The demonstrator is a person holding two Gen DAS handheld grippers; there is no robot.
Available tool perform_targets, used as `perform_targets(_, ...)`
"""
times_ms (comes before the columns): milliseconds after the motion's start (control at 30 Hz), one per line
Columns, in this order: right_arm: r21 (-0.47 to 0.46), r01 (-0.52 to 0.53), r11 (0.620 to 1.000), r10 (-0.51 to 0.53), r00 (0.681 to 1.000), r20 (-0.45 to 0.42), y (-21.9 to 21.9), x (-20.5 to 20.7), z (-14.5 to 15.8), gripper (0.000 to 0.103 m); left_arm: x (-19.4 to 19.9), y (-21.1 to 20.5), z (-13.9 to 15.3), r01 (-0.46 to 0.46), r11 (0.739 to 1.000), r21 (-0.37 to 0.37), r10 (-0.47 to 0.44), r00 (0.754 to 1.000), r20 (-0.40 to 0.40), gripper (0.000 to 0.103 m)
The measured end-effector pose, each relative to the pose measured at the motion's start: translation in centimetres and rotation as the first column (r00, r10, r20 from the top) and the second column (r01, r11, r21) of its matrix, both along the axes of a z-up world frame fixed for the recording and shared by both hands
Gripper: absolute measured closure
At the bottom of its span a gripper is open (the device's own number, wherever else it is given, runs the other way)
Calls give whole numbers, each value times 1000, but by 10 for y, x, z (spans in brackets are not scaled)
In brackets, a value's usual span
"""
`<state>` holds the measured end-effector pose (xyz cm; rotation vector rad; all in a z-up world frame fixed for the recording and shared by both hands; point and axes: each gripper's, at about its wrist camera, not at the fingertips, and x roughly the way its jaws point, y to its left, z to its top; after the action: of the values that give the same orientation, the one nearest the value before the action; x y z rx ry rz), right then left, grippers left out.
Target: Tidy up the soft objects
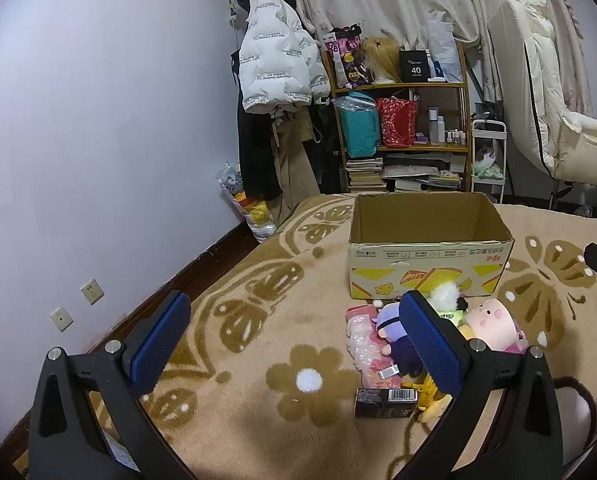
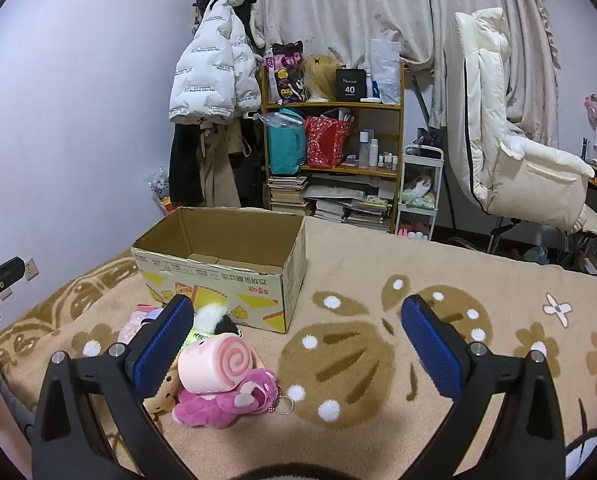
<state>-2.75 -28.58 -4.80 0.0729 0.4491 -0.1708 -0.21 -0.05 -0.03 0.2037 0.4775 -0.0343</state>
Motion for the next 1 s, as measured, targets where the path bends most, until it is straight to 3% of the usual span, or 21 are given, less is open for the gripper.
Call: perform_targets(1000, -4, -3, 1000, 3, 1000, 6, 2, -1, -1, 0, -1, 0, 0, 2, 1000, 0, -2, 1000, -5, 0)
